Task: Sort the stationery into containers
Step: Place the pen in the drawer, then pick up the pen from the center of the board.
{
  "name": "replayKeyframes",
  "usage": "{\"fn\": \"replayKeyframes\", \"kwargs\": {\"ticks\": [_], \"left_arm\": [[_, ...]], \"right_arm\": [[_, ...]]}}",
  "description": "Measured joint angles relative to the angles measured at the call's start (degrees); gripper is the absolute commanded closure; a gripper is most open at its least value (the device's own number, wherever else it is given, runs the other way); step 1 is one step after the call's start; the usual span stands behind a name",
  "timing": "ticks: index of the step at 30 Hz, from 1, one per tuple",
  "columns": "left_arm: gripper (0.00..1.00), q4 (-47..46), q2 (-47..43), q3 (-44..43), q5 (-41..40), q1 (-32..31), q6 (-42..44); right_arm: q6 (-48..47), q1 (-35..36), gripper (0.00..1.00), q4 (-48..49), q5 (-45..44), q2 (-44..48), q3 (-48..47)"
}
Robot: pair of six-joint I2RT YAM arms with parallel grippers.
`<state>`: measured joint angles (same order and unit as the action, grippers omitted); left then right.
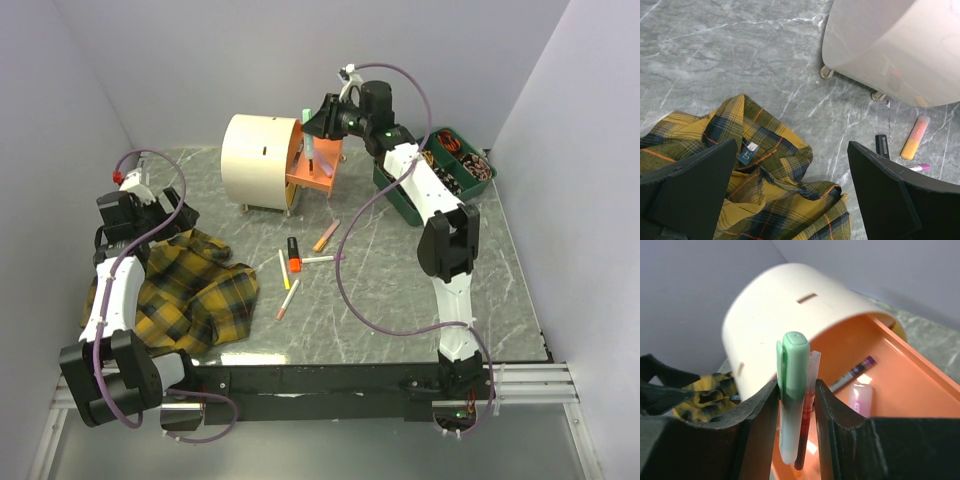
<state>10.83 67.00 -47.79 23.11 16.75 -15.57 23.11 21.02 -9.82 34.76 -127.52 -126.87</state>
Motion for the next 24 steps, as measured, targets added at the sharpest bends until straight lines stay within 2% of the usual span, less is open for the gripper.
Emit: {"fn": "replayKeyframes", "kwargs": {"ticks": [1,4,7,9,13,24], "left_arm": [[0.01,0.02,0.0,0.0,0.0,0.17,0.0],[0.01,0.15,0.04,0.0,0.0,0.5,0.0],[0.0,0.15,0.35,0.0,0.0,0.76,-0.02],[0.0,0.15,0.48,0.0,0.0,0.87,-0.04],[0.0,0.04,0.7,0.0,0.02,1.07,-0.2],[0.01,-0.15,0.74,-0.02,1.68,1.16,-0.17]], "right_arm": [[-0.02,0.02,0.91,-0.39,-0.48,-0.52,0.0],[-0.17,0.24,0.65,-1.01,-1.84,-1.84,-0.37],[-0.24,0.42,0.52,-1.2,-3.43,-2.51,-0.72],[-0.35,0.48,0.47,-1.38,-4.0,-2.62,-0.74],[-0.72,0.85,0.42,-1.36,-4.87,-2.62,-1.16],[-3.72,1.79,0.4,-2.78,-3.76,-1.22,-0.57]]}}
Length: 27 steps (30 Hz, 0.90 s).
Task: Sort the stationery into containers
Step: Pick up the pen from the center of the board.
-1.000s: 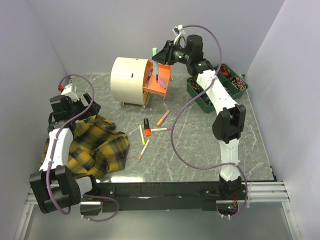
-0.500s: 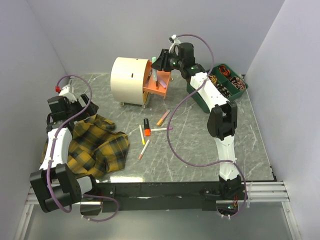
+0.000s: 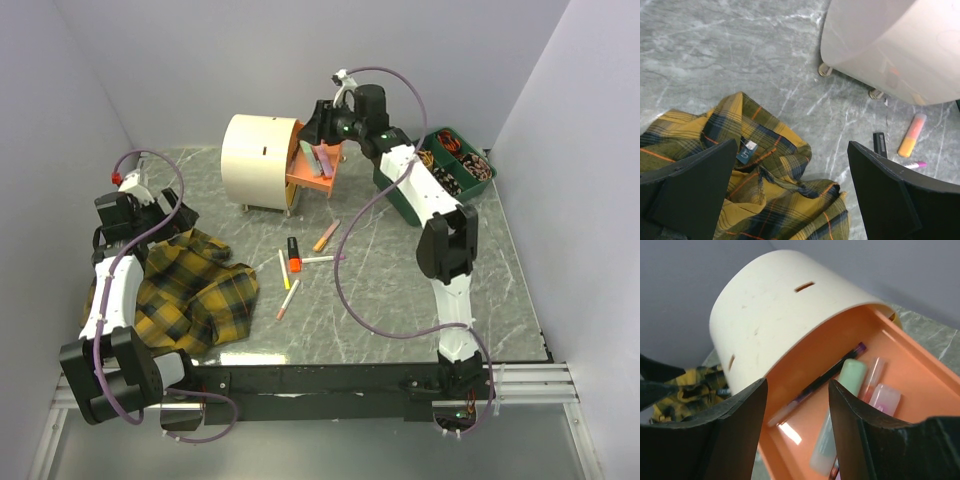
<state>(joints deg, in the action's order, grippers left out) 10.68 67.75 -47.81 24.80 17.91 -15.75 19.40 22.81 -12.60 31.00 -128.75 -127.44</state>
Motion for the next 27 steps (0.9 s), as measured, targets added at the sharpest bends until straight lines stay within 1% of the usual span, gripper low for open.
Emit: {"fn": "replayKeyframes", "kwargs": {"ticks": [2,4,7,9,12,13,15,18,20,23,27], "left_arm": [[0.0,0.59,-0.09,0.0,0.52,-0.17,0.11],[0.01,1.66,-0.39,0.0,0.96,-0.52,0.42],[0.01,2.95,-1.31,0.0,1.49,-0.94,0.83],[0.01,3.5,-2.03,0.0,1.77,-1.05,1.05],[0.0,3.37,-2.69,0.02,2.16,-1.09,1.01],[0.01,3.28,-2.8,0.04,2.4,-1.11,1.01],[0.0,3.28,-3.02,0.07,2.49,-1.14,1.03],[0.01,3.32,-3.37,0.13,2.47,-1.16,1.46],[0.0,3.3,-3.43,0.17,2.45,-1.27,1.7],[0.0,3.37,-3.43,0.2,2.36,-1.49,2.47],[0.0,3.61,-3.72,0.26,2.34,-1.66,3.1]], "right_arm": [[-2.12,0.07,0.4,-0.33,1.07,2.82,3.06],[-5.68,0.11,0.4,-0.81,2.73,8.22,9.09],[-15.63,0.68,0.4,-1.97,4.83,17.99,19.34],[-26.8,2.27,0.4,-4.17,6.51,25.77,27.15],[-41.35,6.38,0.4,-7.98,7.87,34.01,35.74],[-47.43,8.68,0.41,-10.08,8.11,36.59,39.17],[-55.8,12.41,0.41,-12.52,8.02,38.77,43.74],[-67.06,18.34,0.42,-16.65,7.15,39.01,50.12],[-72.67,21.18,0.42,-19.45,5.88,37.62,52.04],[-79.67,24.61,0.44,-22.01,4.24,33.62,51.95],[-87.73,27.87,0.46,-24.79,2.23,25.49,48.19]]}}
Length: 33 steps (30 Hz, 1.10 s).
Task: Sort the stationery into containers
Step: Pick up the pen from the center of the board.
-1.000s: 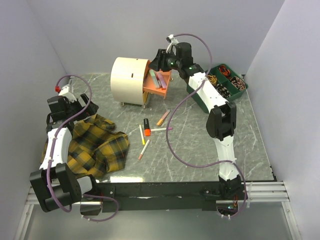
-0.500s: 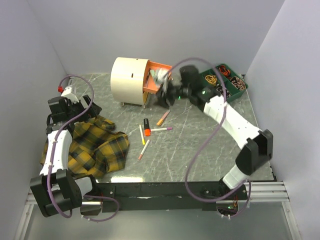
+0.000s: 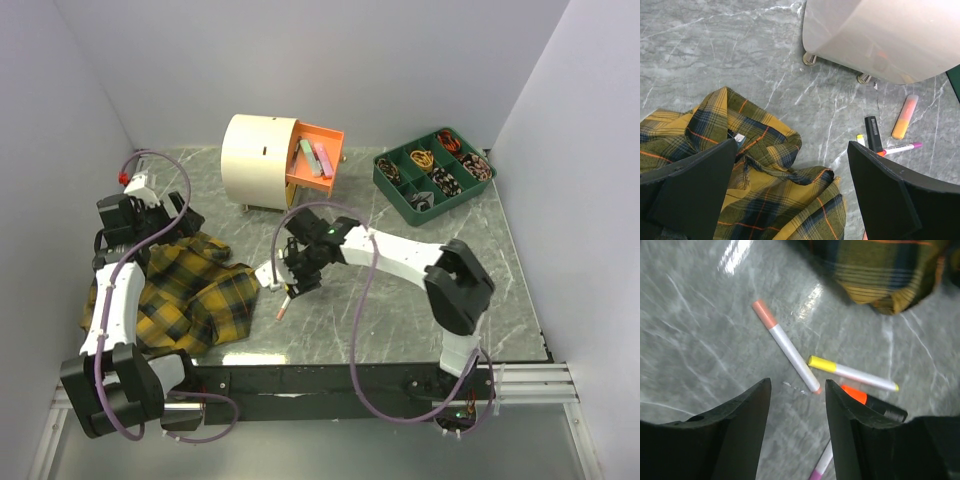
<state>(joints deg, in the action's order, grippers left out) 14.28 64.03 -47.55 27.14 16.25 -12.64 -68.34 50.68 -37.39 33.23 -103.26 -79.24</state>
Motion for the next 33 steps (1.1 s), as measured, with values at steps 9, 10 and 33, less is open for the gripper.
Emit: {"fn": "replayKeyframes", "kwargs": {"ticks": [9,10,33], "left_arm": [[0.01,-0.07,-3.63,2.19,-1.16,-0.02,0.5],[0.01,0.0,-3.96,2.36,-1.44,-0.02,0.5],[0.0,0.2,-5.44,3.32,-2.58,-0.11,0.52]], "right_arm": [[-12.85,3.43,0.54,-5.14,-3.96,-8.81,-3.65],[-13.75,3.63,0.55,-5.7,-3.96,-9.6,-4.44],[-19.61,5.79,0.96,-13.11,-7.8,-19.69,-14.69]]}}
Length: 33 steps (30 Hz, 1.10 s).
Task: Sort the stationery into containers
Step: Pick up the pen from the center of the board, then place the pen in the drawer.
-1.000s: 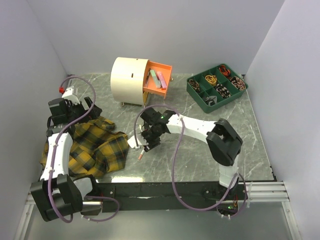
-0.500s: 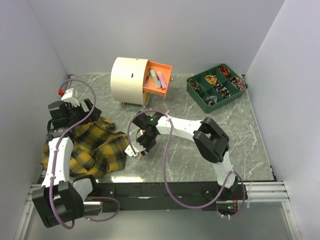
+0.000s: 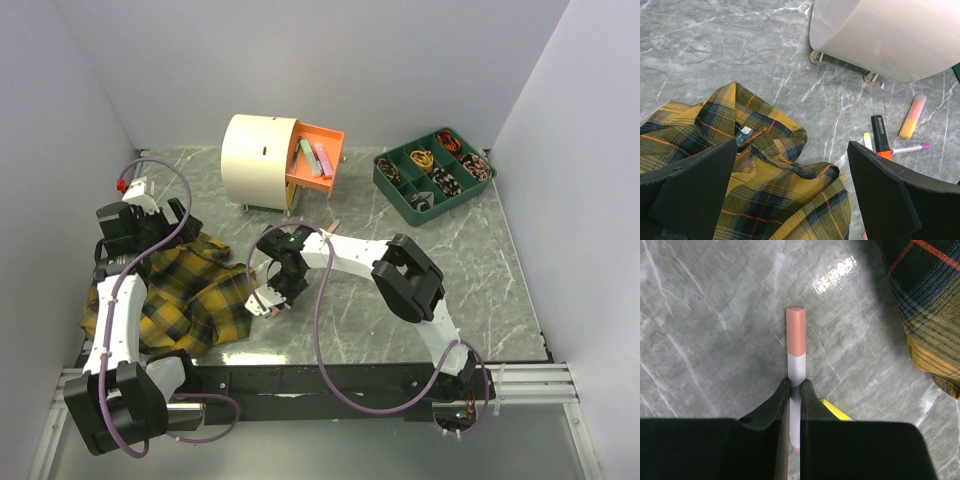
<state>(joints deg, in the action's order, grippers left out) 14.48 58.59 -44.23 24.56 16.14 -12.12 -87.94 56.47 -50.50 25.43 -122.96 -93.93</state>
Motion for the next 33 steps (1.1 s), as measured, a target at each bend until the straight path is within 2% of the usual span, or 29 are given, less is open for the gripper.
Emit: {"fn": "replayKeyframes", "kwargs": {"ticks": [5,9,12,15,18,20,24,27,33], "left_arm": [[0.01,0.33,0.5,-0.11,0.02,0.0,0.44],[0.0,0.44,1.7,-0.79,0.11,0.0,0.44],[0.01,0.33,2.67,-1.84,0.22,0.0,0.39],[0.0,-0.04,3.23,-2.69,0.28,0.0,0.35],[0.01,-0.26,4.0,-3.61,0.5,0.0,0.24],[0.0,-0.48,4.74,-4.22,0.68,0.0,0.17],[0.0,-1.11,6.23,-4.83,1.36,0.0,-1.03],[0.01,-1.36,6.82,-4.87,1.75,0.0,-1.33],[0.01,-1.33,6.91,-4.9,1.79,0.0,-1.31]], "right_arm": [[3.1,-0.28,0.96,-4.42,1.27,0.35,-2.03],[9.57,-1.6,0.98,-10.27,5.73,0.7,-13.46],[18.82,-4.87,0.99,-9.7,11.45,2.58,-23.89],[32.68,-9.77,1.0,-4.31,16.7,6.71,-27.56],[52.63,-16.7,1.0,7.17,20.52,11.26,-27.28],[67.34,-21.84,1.0,17.75,21.22,12.94,-25.81],[87.56,-28.98,1.0,30.14,19.04,10.64,-28.15],[95.62,-31.74,1.0,34.58,14.62,7.08,-31.52],[102.53,-31.98,1.0,35.34,6.25,3.32,-33.33]]}}
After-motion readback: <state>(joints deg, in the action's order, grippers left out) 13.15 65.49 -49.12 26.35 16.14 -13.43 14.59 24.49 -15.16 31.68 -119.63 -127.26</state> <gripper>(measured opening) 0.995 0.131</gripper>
